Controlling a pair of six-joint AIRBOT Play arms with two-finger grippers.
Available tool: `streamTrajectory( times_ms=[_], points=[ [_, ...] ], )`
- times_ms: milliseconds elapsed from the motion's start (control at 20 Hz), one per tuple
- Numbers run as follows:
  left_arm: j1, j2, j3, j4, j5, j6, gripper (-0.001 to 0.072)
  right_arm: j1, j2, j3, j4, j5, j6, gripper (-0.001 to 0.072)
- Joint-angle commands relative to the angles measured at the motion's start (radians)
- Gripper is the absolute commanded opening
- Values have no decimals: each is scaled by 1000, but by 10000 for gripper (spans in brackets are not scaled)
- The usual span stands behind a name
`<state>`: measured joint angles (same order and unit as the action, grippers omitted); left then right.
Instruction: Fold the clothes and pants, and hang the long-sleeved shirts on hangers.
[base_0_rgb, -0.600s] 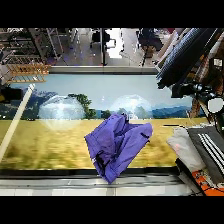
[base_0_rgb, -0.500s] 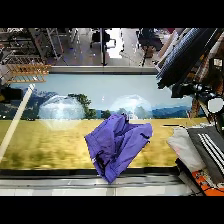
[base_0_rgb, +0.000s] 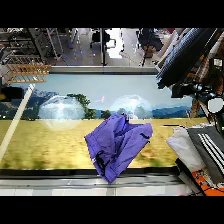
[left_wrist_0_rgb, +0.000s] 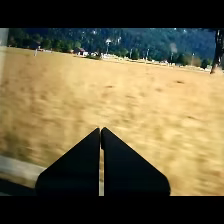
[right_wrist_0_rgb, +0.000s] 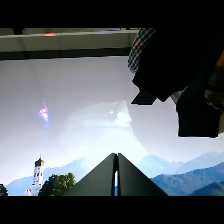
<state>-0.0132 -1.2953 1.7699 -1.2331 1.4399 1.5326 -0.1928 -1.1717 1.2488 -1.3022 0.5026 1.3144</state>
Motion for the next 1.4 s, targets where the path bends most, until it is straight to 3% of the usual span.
streamTrajectory(
  times_ms=[0, 100, 150, 200, 250, 400, 550, 600, 650, 700, 750, 800, 900, 1050, 1150, 1350],
  points=[
    [1, -1, 0, -30, -21, 0, 14, 1, 0, 0, 0, 0, 0, 17],
    [1, -8, 0, -95, -30, 0, 19, 1, 0, 0, 0, 0, 0, 17],
    [1, -14, 0, -167, -16, 10, 170, 1, 0, 0, 0, 0, 0, 17],
    [1, -26, -1, -280, 21, 54, 613, 1, 0, 0, 11, 0, 2, 17],
    [-1, -34, -17, -414, 42, 71, 672, 2, 0, 0, 37, 1, 5, 17],
    [-66, -31, -182, -737, 28, 138, 532, 2, 6, 0, 131, 85, 44, 18],
    [-280, 5, -433, -764, -113, 227, 530, 0, 10, 0, 59, 232, 33, 27],
    [-380, 22, -511, -747, -179, 271, 530, -1, 12, 0, 29, 296, 33, 141],
    [-486, 34, -575, -709, -233, 310, 532, -10, 12, 0, 24, 380, 37, 402],
    [-584, 39, -621, -676, -260, 341, 569, -24, 8, -2, 47, 482, 60, 539],
    [-676, 37, -658, -644, -266, 358, 621, -36, 1, -9, 80, 597, 53, 539],
    [-764, 32, -694, -613, -267, 360, 629, -43, -6, -36, 94, 701, 48, 541],
    [-893, 27, -747, -596, -265, 377, 647, -65, -9, -138, 158, 790, 53, 543],
    [-1032, 29, -755, -619, -266, 414, 648, -131, -10, -353, 420, 780, 20, 544],
    [-1097, 25, -755, -618, -294, 412, 648, -135, -18, -456, 512, 755, 5, 583],
    [-1099, -14, -755, -563, -364, 277, 648, -51, -82, -518, 637, 656, -24, 582]
  ],
)
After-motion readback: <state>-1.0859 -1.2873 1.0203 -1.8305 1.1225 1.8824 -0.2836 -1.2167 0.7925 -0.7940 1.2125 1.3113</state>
